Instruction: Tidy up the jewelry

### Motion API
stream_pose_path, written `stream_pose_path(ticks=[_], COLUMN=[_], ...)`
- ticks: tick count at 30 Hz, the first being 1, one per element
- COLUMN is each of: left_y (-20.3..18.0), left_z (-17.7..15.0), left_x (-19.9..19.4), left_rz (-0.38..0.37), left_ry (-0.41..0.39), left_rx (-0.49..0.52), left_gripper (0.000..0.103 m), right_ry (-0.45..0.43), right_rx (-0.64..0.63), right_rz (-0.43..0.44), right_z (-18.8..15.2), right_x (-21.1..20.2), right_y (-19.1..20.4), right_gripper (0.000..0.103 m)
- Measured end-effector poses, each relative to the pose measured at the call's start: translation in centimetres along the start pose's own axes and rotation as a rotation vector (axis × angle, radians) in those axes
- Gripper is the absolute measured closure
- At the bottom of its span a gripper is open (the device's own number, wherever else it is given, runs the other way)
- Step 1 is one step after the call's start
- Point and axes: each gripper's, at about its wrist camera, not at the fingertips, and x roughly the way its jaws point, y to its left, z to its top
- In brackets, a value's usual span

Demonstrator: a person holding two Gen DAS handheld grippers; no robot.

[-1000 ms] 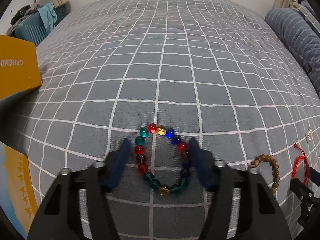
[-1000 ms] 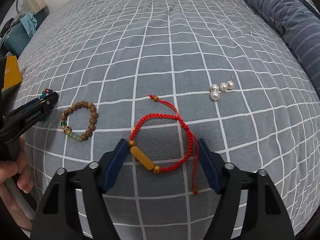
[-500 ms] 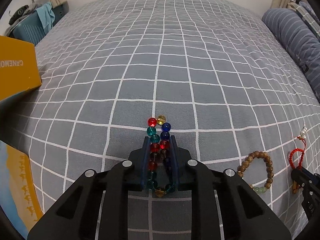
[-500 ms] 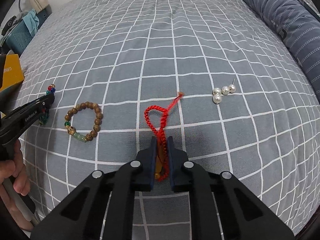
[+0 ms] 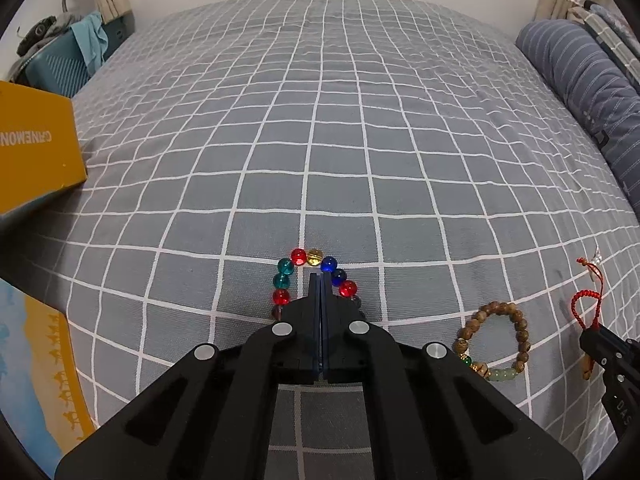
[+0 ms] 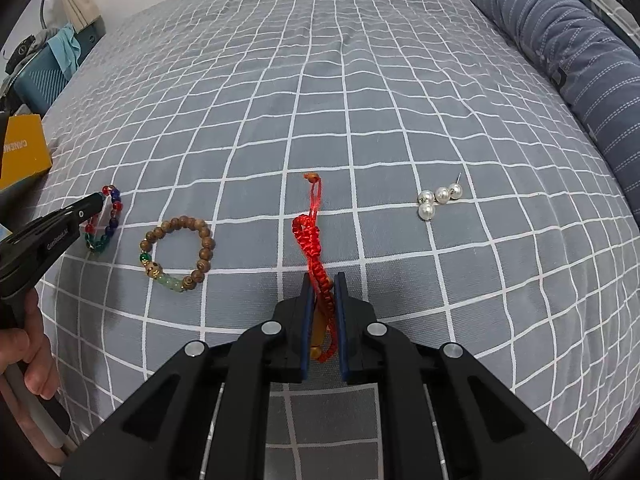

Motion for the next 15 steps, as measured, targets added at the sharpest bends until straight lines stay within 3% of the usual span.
stream_pose_path(ticks=[10, 15], left_y=[0.2, 0.9], left_z=[0.3, 0.3], left_x=[-1.7, -0.8], left_rz=[-0.018, 0.044], left_ry=[-0.028, -0.034], left_rx=[-0.004, -0.013], left_gripper=[0.103, 0.097], right_ry=[-0.021, -0.016], right_rx=[0.003, -0.008], right_rz=[0.006, 0.009], right_z=[0.2, 0.2], right_x=[-1.0, -0.8], right_y=[0.2, 0.5], right_gripper=[0.094, 0.094])
